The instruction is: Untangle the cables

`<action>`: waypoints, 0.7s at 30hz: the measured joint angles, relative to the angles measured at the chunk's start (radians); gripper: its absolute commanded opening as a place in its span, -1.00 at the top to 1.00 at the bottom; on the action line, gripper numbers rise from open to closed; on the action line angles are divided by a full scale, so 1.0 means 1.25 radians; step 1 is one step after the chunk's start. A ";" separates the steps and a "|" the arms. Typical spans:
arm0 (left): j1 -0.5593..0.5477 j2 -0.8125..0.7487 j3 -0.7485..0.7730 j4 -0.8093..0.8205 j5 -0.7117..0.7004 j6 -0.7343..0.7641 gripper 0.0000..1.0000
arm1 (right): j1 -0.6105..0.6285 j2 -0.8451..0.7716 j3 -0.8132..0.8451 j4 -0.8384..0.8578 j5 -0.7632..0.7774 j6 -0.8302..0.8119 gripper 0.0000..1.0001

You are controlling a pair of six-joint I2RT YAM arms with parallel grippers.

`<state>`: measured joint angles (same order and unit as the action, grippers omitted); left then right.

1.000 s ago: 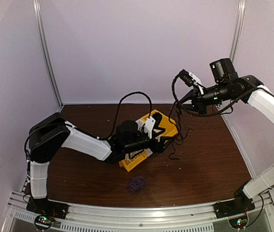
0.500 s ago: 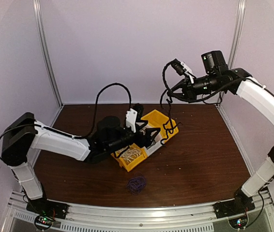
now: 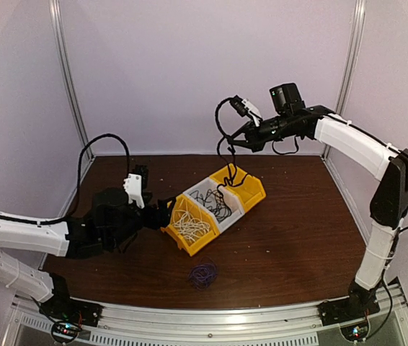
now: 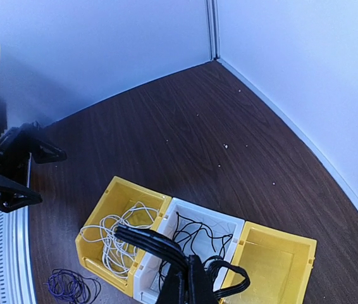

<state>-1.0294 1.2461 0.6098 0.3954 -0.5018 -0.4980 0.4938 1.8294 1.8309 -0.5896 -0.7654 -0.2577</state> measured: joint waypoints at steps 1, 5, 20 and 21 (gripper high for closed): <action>0.000 -0.022 -0.013 -0.010 -0.010 -0.006 -0.61 | 0.004 0.015 0.008 0.005 0.003 0.001 1.00; 0.000 -0.110 -0.043 -0.037 -0.054 -0.023 -0.61 | 0.019 0.081 0.043 0.021 0.009 0.010 1.00; 0.000 -0.165 -0.078 -0.072 -0.113 -0.044 -0.62 | 0.063 0.200 0.048 0.065 -0.022 0.067 1.00; 0.000 -0.163 -0.078 -0.072 -0.113 -0.045 -0.62 | 0.063 0.209 0.044 0.068 -0.028 0.072 1.00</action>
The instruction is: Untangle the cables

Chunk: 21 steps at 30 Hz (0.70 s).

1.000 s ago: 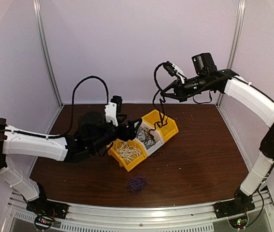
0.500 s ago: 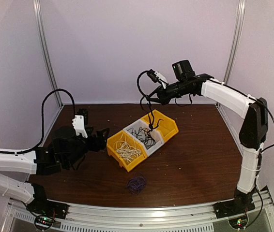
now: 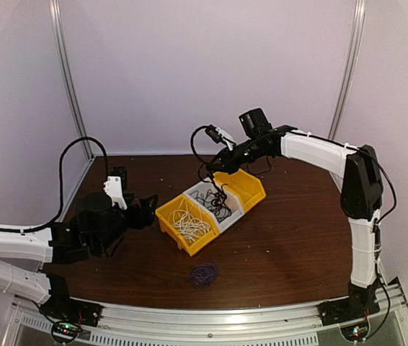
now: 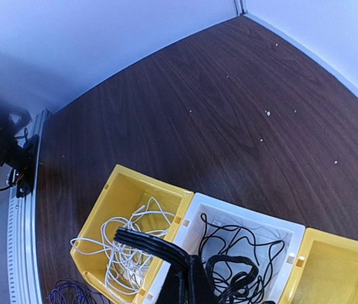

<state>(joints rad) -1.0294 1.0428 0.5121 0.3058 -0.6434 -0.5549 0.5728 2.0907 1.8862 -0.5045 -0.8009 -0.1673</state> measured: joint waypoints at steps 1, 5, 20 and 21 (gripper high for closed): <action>0.000 0.002 0.000 0.000 0.000 -0.001 -0.62 | 0.000 0.008 -0.002 0.001 -0.007 0.005 1.00; 0.000 0.009 0.000 0.001 0.000 -0.001 -0.62 | 0.005 0.035 -0.006 -0.001 -0.029 0.015 1.00; 0.000 0.010 -0.016 0.006 0.000 -0.002 -0.63 | 0.016 0.085 -0.007 -0.001 0.068 0.007 1.00; 0.000 0.010 -0.018 0.006 0.000 -0.002 -0.63 | 0.016 0.089 -0.007 -0.004 0.083 0.004 1.00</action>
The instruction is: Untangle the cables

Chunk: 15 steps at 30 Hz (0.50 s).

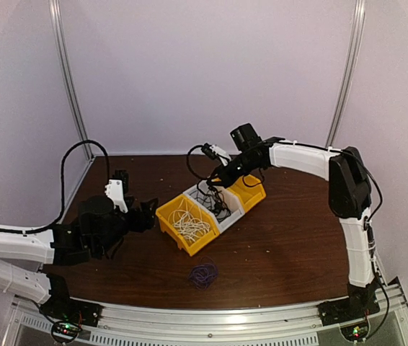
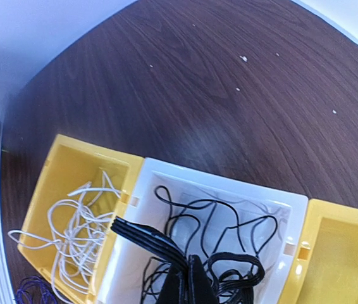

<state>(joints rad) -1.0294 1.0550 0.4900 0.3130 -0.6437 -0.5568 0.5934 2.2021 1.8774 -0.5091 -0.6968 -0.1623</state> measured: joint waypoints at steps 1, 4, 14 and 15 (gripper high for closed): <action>0.000 0.000 -0.001 0.000 0.000 0.000 -0.63 | 0.000 0.003 0.000 -0.004 0.019 -0.006 1.00; 0.000 0.000 -0.002 0.000 -0.002 0.000 -0.64 | 0.000 0.009 0.000 -0.021 0.067 -0.021 1.00; 0.000 0.016 -0.002 0.000 -0.003 0.000 -0.64 | 0.038 0.016 -0.026 -0.076 0.207 -0.076 1.00; 0.000 0.018 -0.002 0.000 -0.003 0.000 -0.64 | 0.045 0.017 -0.029 -0.080 0.219 -0.078 1.00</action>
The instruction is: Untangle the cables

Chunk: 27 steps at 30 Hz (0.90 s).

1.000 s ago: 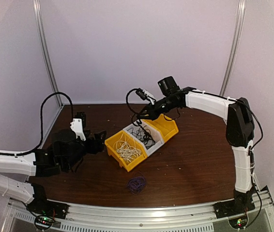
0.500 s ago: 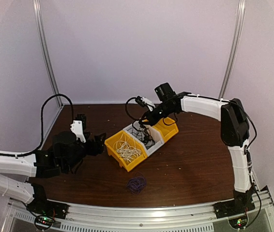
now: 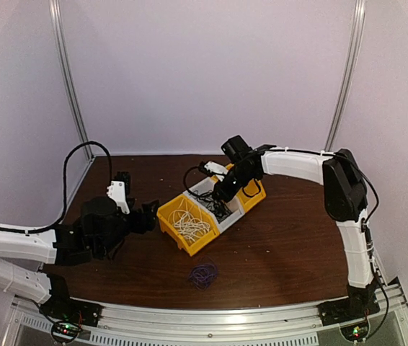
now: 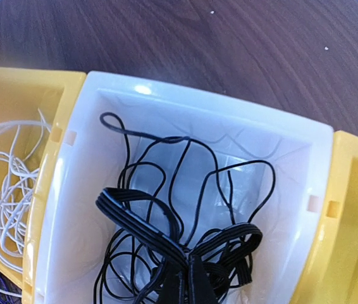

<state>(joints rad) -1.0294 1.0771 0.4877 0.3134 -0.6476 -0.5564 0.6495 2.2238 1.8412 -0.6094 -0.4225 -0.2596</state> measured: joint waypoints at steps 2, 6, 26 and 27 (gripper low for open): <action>0.000 0.001 0.000 0.000 0.000 0.000 -0.64 | 0.008 0.005 -0.001 -0.007 0.020 -0.002 1.00; 0.000 0.002 0.000 0.000 0.001 0.000 -0.64 | 0.020 0.026 -0.001 -0.019 0.049 -0.002 0.98; 0.001 0.027 0.007 -0.047 0.061 0.086 -0.90 | 0.011 -0.308 -0.147 -0.054 0.158 -0.027 0.20; 0.001 0.039 0.010 -0.051 0.078 0.091 -0.84 | 0.005 -0.319 -0.160 -0.049 0.162 -0.027 0.21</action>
<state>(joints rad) -1.0283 1.1259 0.5003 0.2501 -0.5507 -0.4427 0.6559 1.8248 1.6409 -0.6704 -0.2195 -0.2935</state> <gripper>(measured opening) 0.976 0.399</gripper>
